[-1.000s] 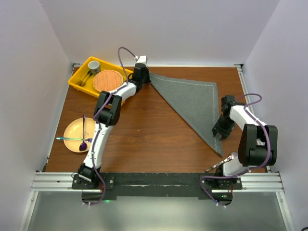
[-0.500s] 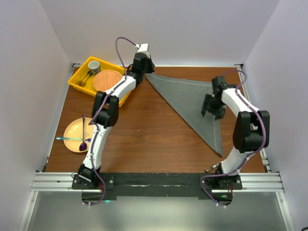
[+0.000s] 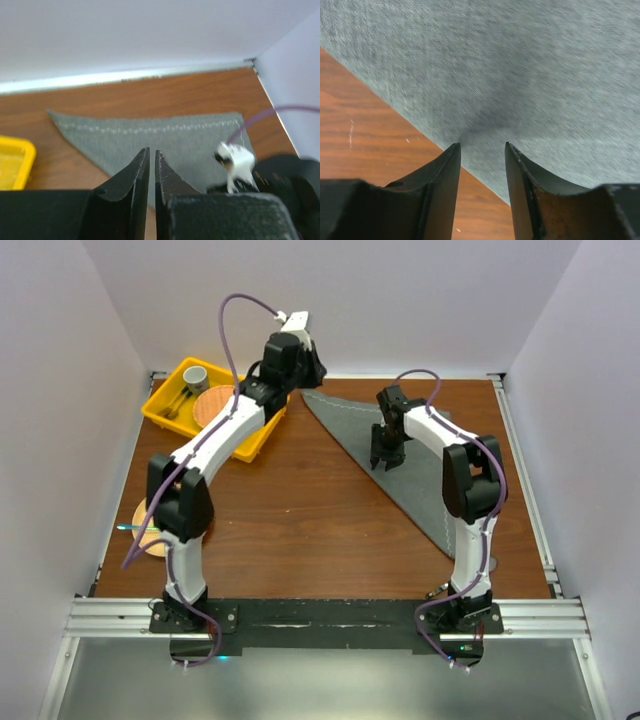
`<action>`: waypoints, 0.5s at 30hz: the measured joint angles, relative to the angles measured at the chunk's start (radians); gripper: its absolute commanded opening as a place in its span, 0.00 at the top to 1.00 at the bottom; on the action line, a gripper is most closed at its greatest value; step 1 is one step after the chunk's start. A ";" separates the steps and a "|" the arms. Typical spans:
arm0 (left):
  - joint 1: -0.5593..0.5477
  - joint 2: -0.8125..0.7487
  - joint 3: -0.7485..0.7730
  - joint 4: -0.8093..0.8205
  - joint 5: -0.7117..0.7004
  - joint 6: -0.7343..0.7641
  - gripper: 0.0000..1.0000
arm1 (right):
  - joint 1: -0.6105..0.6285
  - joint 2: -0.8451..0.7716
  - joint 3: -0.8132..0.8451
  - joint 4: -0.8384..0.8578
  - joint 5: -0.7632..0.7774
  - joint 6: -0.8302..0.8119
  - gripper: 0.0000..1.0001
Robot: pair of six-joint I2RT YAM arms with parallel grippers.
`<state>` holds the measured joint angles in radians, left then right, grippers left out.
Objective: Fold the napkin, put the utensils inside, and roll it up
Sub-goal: Fold the napkin
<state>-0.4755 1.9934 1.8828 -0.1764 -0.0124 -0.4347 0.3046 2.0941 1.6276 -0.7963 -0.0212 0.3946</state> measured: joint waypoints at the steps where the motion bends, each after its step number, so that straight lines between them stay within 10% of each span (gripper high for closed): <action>1: -0.010 -0.048 -0.048 -0.026 -0.002 0.000 0.85 | 0.006 0.011 0.008 0.003 0.002 0.008 0.57; 7: -0.066 -0.301 -0.275 -0.169 0.002 -0.023 0.79 | 0.027 0.047 0.023 0.018 -0.001 0.051 0.52; 15: -0.101 -0.612 -0.493 -0.270 0.054 -0.053 0.64 | 0.013 -0.135 -0.033 -0.107 0.107 0.122 0.22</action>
<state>-0.5770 1.3819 1.3899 -0.4461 0.0418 -0.4877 0.3176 1.9594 1.5944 -0.9031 0.0856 0.5163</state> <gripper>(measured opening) 0.308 0.750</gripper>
